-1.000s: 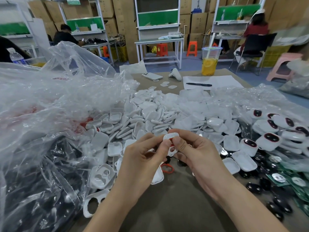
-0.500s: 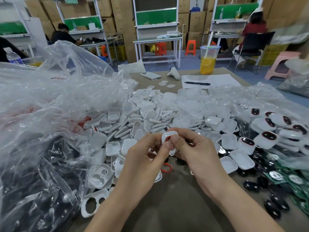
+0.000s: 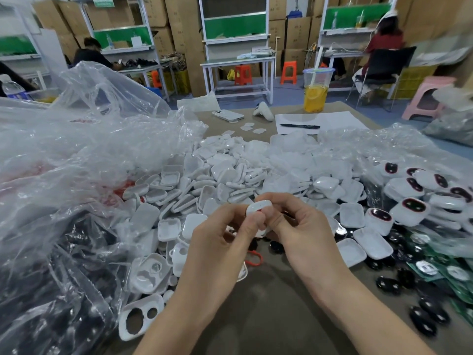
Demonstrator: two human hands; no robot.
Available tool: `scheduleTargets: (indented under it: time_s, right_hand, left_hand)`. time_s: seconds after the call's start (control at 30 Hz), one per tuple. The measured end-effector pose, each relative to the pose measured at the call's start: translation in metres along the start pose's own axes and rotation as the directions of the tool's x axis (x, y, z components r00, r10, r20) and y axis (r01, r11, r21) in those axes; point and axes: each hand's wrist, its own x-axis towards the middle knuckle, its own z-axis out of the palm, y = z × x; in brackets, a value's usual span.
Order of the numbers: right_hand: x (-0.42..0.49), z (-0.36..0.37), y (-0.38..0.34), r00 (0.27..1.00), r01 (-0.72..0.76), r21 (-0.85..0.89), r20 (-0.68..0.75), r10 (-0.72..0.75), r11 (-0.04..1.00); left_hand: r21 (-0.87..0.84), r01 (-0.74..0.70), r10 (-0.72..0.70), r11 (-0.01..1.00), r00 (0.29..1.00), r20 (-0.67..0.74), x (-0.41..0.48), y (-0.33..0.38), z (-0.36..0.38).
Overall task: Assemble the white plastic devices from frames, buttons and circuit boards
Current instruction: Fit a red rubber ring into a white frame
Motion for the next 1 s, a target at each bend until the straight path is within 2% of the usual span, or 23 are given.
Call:
scheduleTargets:
  time_s: [0.17,0.3,0.37,0.47,0.57,0.63,0.77,0.9,0.93,0.97,1.0]
  right_hand:
    - [0.000,0.001,0.003,1.000,-0.019,0.027,0.023,0.018,0.999]
    - [0.001,-0.007,0.000,0.989,-0.057,0.076,0.140,0.046,0.995]
    - [0.001,-0.011,-0.004,0.987,-0.091,0.166,0.143,0.068,0.982]
    - [0.010,-0.025,-0.011,0.985,-0.168,0.438,0.047,0.164,0.883]
    - [0.018,-0.041,-0.013,0.978,-0.153,0.590,-0.023,0.206,0.793]
    - [0.021,-0.046,-0.011,0.973,-0.154,0.595,-0.047,0.226,0.789]
    - [0.023,-0.048,-0.008,0.962,-0.207,0.556,-0.036,0.272,0.805]
    - [0.023,-0.052,-0.009,0.959,-0.215,0.589,-0.021,0.281,0.779]
    - [0.024,-0.053,-0.010,0.960,-0.220,0.590,-0.011,0.280,0.777]
    - [0.024,-0.052,-0.011,0.960,-0.226,0.578,-0.004,0.279,0.784]
    - [0.025,-0.052,-0.011,0.961,-0.229,0.561,0.003,0.275,0.796]
  left_hand:
    - [0.089,-0.064,0.067,0.994,0.997,-0.040,-0.001,-0.003,0.002]
    - [0.121,-0.127,0.135,0.985,0.989,-0.061,-0.003,-0.004,0.005]
    - [0.230,-0.192,0.204,0.954,0.978,-0.031,-0.006,-0.006,0.006]
    - [0.565,-0.327,0.334,0.758,0.938,0.094,-0.008,-0.013,0.008]
    - [0.771,-0.395,0.363,0.500,0.904,0.227,-0.008,-0.018,0.014]
    - [0.827,-0.404,0.362,0.390,0.893,0.266,-0.005,-0.021,0.016]
    - [0.881,-0.387,0.282,0.273,0.908,0.311,0.001,-0.027,0.019]
    - [0.885,-0.387,0.281,0.260,0.907,0.314,0.001,-0.026,0.023]
    - [0.883,-0.355,0.271,0.308,0.922,0.276,0.001,-0.024,0.024]
    - [0.854,-0.306,0.265,0.420,0.942,0.207,0.002,-0.020,0.024]
    - [0.748,-0.211,0.227,0.629,0.970,0.082,0.003,-0.015,0.024]
